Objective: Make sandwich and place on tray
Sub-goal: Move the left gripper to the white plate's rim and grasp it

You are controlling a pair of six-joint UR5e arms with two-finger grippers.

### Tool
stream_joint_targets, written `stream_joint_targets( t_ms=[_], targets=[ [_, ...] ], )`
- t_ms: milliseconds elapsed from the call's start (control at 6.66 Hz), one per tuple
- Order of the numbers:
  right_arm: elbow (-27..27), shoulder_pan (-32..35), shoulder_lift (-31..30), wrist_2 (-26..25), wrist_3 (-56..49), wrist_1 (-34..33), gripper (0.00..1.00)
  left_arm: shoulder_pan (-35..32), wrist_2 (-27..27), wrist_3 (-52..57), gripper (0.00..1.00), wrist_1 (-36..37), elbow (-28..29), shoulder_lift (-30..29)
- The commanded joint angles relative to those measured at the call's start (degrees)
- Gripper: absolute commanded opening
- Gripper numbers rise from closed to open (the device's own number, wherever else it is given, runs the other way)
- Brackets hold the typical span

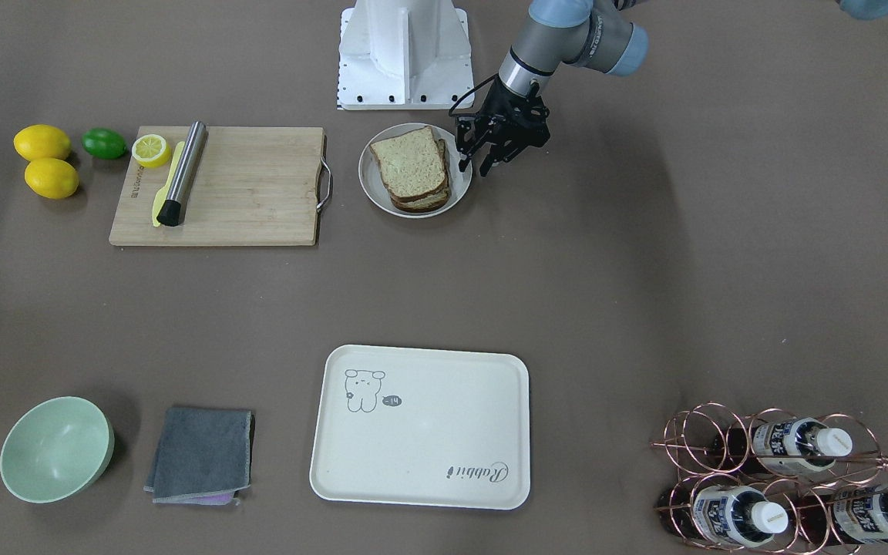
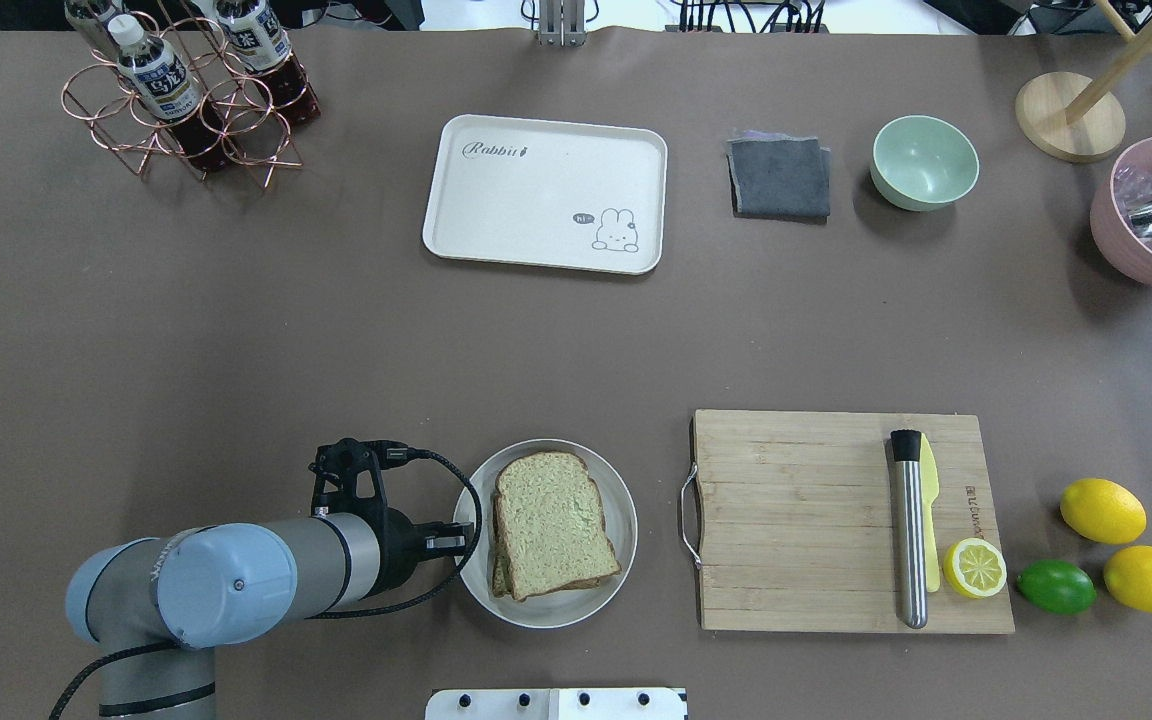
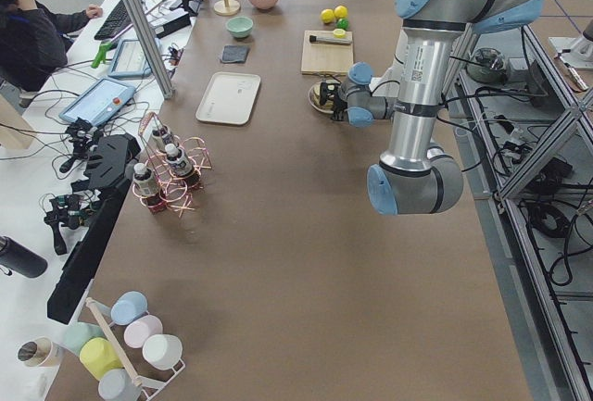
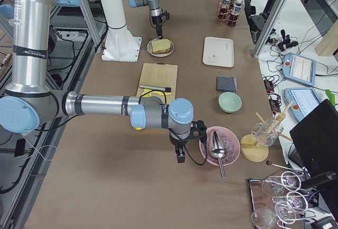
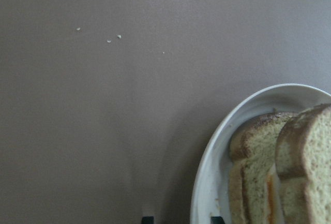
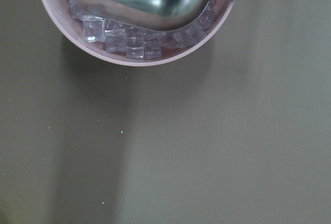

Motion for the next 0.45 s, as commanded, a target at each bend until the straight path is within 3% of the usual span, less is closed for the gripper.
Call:
stream_joint_targets(
  t_ms=[0,150,301],
  targets=[
    [-0.01,-0.04,0.09,0.0,0.0,0.0,1.0,0.11,0.02,0.0,0.18,0.0,0.07,-0.35],
    [-0.1,-0.04,0.0,0.0,0.0,0.0,1.0,0.2,0.02,0.0,0.06,0.0,0.07,-0.44],
    [-0.19,-0.04,0.0,-0.09,0.0,0.0,1.0,0.2,0.02,0.0,0.0,0.0,0.07,-0.36]
  ],
)
